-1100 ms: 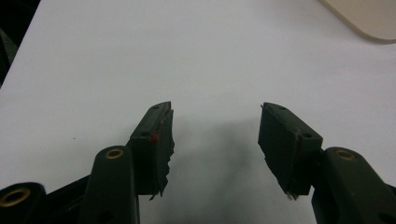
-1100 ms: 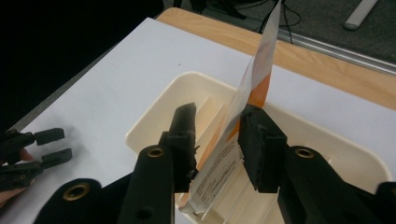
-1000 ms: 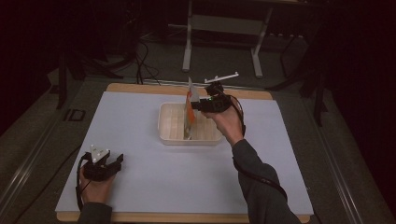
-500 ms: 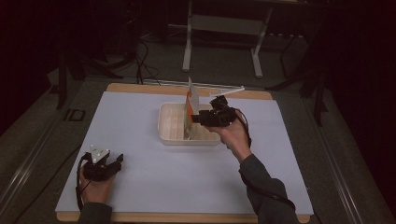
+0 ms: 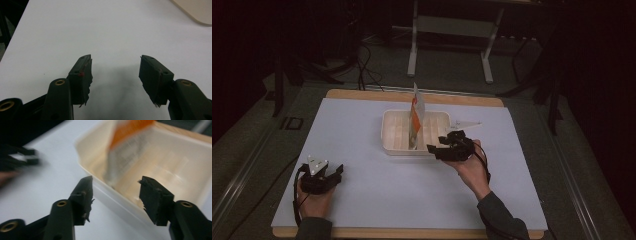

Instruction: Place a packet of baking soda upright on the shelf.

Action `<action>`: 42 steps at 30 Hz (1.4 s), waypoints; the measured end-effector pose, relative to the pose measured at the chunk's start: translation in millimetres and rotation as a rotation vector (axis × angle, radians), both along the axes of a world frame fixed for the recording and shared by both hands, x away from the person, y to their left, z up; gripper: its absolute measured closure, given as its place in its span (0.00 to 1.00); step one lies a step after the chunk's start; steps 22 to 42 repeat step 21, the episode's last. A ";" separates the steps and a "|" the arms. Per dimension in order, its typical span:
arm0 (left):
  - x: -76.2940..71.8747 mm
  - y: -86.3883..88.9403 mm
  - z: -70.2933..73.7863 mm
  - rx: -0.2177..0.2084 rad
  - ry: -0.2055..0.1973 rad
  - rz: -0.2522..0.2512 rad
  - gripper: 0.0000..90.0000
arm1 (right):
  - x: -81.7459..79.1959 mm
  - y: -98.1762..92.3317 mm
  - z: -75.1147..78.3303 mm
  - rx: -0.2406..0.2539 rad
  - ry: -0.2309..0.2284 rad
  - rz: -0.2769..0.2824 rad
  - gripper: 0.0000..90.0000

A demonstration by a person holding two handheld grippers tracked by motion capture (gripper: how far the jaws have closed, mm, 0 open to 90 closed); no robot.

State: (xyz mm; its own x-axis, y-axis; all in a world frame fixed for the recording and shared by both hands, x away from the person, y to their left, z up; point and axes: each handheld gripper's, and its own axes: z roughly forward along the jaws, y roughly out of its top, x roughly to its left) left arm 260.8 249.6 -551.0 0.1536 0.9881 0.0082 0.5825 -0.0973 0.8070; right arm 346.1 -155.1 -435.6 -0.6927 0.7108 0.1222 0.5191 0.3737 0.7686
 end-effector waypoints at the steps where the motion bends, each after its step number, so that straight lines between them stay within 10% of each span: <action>1: 0.0 0.0 0.0 0.000 0.000 0.000 0.48 | -1.8 -1.3 -5.4 -0.021 0.003 -0.017 0.46; 11: 0.5 -2.2 -0.3 0.027 0.005 0.011 0.48 | -15.1 -37.4 -50.0 -0.128 -0.052 -0.188 0.44; 21: 2.6 -6.3 -0.8 0.076 0.024 0.034 0.47 | -19.4 -102.6 -74.4 -0.130 -0.098 -0.380 0.27; 42: 2.6 -6.3 -0.8 0.076 0.024 0.034 0.47 | -19.4 -102.6 -74.4 -0.130 -0.098 -0.380 0.27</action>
